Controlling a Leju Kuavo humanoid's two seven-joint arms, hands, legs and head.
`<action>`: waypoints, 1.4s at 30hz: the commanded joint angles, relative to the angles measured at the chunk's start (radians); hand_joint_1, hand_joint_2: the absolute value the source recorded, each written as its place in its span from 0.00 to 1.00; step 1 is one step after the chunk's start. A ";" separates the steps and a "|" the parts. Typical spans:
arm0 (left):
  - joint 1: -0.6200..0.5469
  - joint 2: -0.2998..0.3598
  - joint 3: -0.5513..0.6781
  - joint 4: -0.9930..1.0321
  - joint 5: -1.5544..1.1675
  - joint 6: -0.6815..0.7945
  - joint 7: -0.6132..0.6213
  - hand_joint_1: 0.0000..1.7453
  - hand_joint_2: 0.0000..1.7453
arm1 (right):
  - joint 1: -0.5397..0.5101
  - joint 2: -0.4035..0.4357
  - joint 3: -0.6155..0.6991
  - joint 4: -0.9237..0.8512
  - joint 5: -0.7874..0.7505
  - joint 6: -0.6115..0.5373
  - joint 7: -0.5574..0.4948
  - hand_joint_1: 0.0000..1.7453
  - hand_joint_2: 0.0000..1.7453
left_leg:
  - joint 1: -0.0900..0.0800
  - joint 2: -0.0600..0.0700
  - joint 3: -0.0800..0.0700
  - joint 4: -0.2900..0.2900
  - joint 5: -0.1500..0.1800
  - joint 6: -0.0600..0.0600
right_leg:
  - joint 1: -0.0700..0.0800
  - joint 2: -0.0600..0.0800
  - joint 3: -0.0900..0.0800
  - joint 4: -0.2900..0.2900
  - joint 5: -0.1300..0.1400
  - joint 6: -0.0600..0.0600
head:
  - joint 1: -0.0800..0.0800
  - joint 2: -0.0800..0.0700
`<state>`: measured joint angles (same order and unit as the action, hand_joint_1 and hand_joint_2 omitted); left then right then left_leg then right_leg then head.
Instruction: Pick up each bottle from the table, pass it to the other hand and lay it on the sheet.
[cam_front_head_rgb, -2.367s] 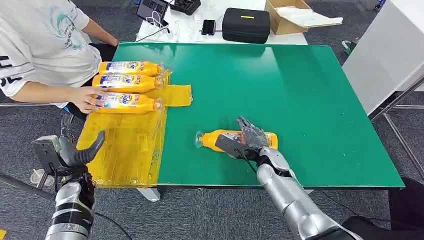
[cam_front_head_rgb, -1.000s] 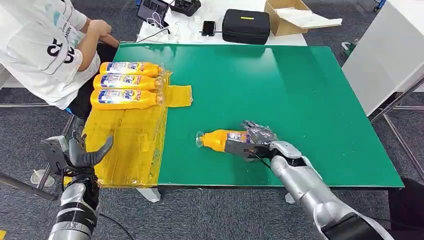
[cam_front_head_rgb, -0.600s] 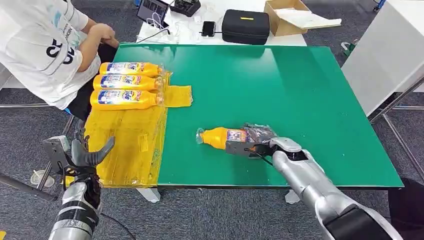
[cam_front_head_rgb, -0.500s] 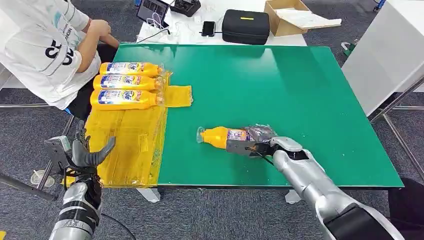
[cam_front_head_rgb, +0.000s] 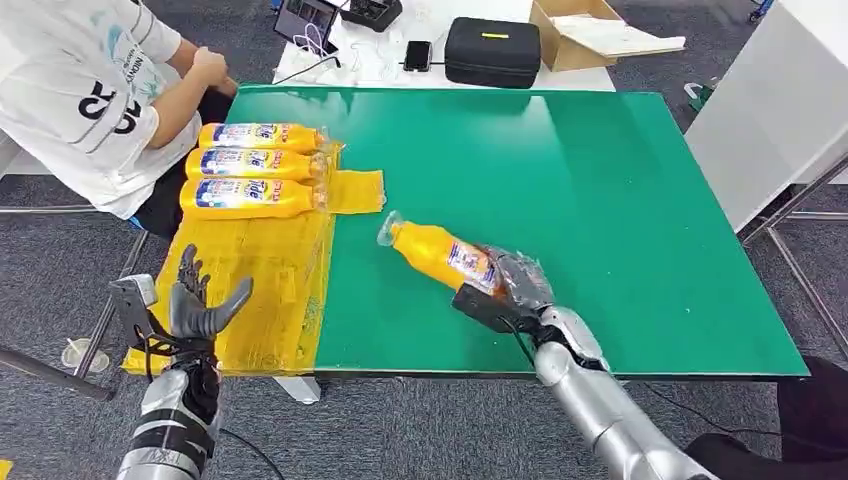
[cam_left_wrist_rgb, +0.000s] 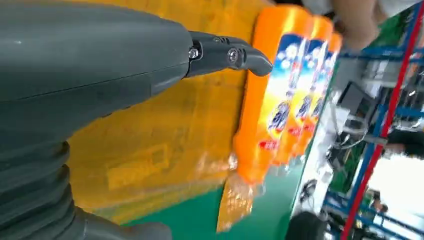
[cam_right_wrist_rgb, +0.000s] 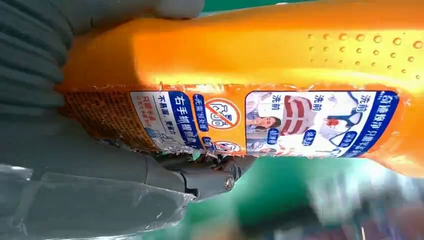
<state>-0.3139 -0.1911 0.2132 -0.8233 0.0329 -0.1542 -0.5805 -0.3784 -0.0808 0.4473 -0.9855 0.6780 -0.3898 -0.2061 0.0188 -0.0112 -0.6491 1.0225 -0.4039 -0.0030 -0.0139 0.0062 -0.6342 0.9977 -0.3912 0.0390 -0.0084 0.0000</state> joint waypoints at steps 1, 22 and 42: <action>0.071 -0.030 -0.223 -0.159 0.179 -0.183 0.132 0.00 1.00 | 0.187 0.199 -0.307 -0.314 0.047 -0.308 -0.211 1.00 1.00 | 0.000 0.000 0.004 0.001 -0.004 0.001 | 0.001 -0.002 0.005 0.001 -0.004 -0.002 | 0.000 0.000; 0.064 0.015 -0.407 -0.141 0.377 -0.393 0.206 0.00 1.00 | 0.195 0.303 -0.409 -0.155 0.109 -0.308 -0.455 1.00 1.00 | 0.000 0.001 0.001 -0.001 -0.001 0.001 | 0.000 0.000 0.000 -0.001 -0.001 -0.001 | 0.000 0.000; 0.025 0.045 -0.569 -0.119 0.478 -0.450 0.197 0.00 1.00 | 0.077 0.392 -0.090 0.298 -0.085 -0.280 -0.492 1.00 1.00 | 0.001 0.007 0.004 -0.001 -0.003 0.001 | 0.001 0.004 0.002 -0.001 -0.001 -0.003 | 0.000 0.000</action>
<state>-0.2359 -0.1865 -0.2530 -0.9907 0.4933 -0.5932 -0.3918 -0.1854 0.2606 0.1928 -0.9833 0.6412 -0.6809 -0.6947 0.0188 -0.0103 -0.6519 1.0221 -0.4044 -0.0027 -0.0139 0.0063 -0.6377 0.9977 -0.3914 0.0389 -0.0084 0.0000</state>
